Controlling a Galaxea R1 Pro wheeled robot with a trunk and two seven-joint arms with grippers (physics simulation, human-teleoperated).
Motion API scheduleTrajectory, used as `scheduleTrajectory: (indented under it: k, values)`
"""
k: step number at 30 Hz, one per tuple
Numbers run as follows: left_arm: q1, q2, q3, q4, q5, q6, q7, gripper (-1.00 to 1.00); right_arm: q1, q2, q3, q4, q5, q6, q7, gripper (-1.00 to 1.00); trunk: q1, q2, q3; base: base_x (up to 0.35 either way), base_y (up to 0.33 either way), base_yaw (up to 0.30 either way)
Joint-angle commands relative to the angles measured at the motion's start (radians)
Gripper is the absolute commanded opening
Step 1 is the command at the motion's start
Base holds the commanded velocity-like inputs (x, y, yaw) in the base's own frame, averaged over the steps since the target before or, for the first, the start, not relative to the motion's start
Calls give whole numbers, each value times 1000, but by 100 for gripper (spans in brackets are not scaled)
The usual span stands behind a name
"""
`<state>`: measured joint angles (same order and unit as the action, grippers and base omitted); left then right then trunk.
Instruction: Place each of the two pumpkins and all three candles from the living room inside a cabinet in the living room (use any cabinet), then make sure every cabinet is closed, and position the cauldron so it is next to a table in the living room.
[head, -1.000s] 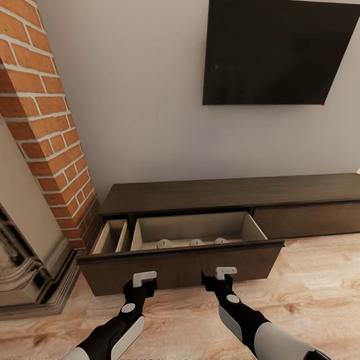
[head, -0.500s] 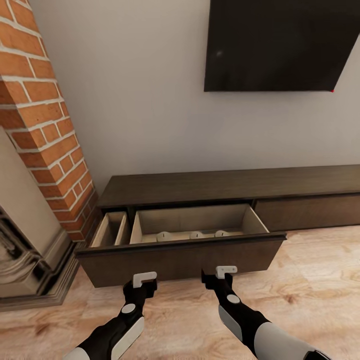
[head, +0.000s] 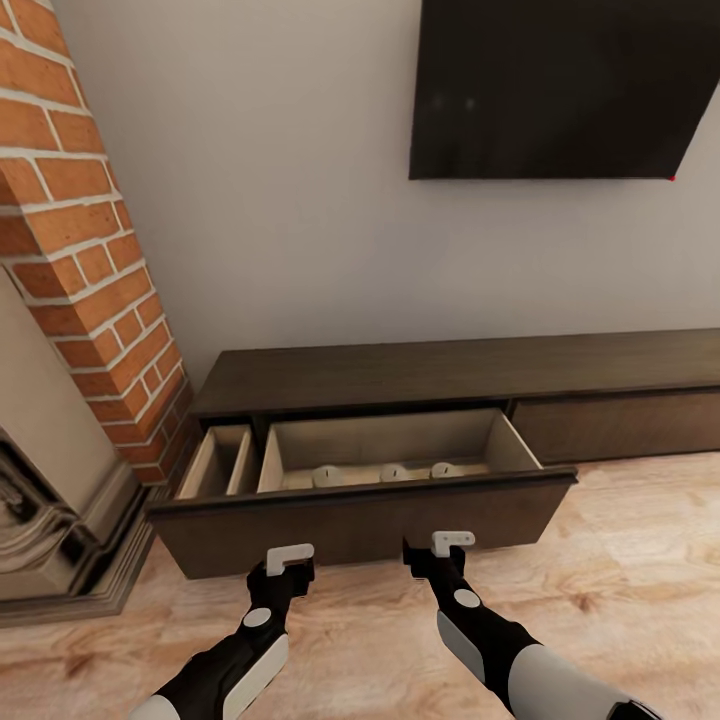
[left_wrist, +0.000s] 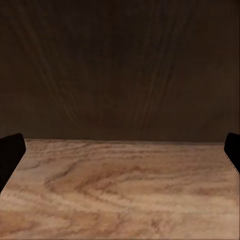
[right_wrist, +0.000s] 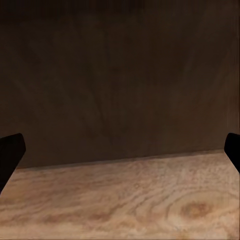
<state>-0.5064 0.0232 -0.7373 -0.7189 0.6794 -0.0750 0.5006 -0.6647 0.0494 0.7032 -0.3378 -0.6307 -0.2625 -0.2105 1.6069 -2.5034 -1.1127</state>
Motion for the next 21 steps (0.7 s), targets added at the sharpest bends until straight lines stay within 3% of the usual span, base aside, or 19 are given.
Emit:
scheduleTrajectory:
  k: [1, 7, 16, 21]
  values:
    - [-1, 1, -8, -1, 10, -8, 7, 100, -1, 0, 9, 0, -8, -4, -6, 100, 0, 0, -1, 222, 0, 0]
    - [-1, 1, -8, -1, 12, -6, 6, 100, -1, 0, 9, 0, -8, -4, -6, 100, 0, 0, -1, 168, 0, 0]
    - [-2, 1, -8, -1, 11, -6, 6, 100, -1, 0, 9, 0, -9, -4, -6, 100, 0, 0, -1, 299, 0, 0]
    - [-1, 2, -8, -1, 11, -6, 6, 100, -1, 0, 9, 0, -8, -4, -6, 100, 0, 0, -1, 76, 0, 0]
